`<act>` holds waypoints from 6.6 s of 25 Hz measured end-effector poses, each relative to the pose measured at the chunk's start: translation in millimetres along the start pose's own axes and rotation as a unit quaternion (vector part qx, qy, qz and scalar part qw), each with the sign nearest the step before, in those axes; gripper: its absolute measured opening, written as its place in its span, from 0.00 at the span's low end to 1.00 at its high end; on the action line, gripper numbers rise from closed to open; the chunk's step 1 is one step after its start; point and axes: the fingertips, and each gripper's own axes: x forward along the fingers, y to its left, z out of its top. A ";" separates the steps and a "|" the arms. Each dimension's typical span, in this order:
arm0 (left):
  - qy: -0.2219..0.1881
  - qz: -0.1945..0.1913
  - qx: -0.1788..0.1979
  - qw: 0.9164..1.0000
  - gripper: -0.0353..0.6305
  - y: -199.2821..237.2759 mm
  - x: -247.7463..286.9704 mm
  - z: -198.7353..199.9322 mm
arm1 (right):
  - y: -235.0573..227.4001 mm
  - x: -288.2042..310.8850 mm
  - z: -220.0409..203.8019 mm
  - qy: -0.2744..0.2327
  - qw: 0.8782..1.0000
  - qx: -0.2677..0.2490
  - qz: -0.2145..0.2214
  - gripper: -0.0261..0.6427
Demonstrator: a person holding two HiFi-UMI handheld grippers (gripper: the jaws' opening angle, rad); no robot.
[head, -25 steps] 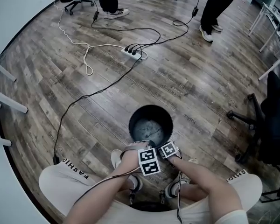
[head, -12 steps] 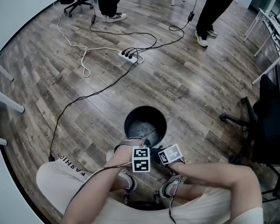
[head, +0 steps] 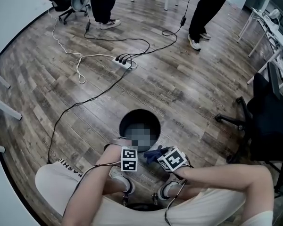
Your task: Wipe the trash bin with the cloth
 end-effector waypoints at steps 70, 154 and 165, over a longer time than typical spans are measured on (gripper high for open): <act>-0.053 -0.007 -0.223 0.973 0.26 31.9 -20.5 50.9 | -16.1 8.2 -0.5 -0.025 0.999 -0.020 0.034 0.15; -0.020 -0.010 -0.099 0.995 0.11 6.9 5.8 41.8 | -45.8 101.5 -5.3 -0.029 0.998 0.046 0.040 0.15; -0.024 -0.006 -0.098 0.995 0.12 11.9 5.1 41.0 | -58.9 220.3 -54.9 -0.014 0.998 0.057 -0.001 0.15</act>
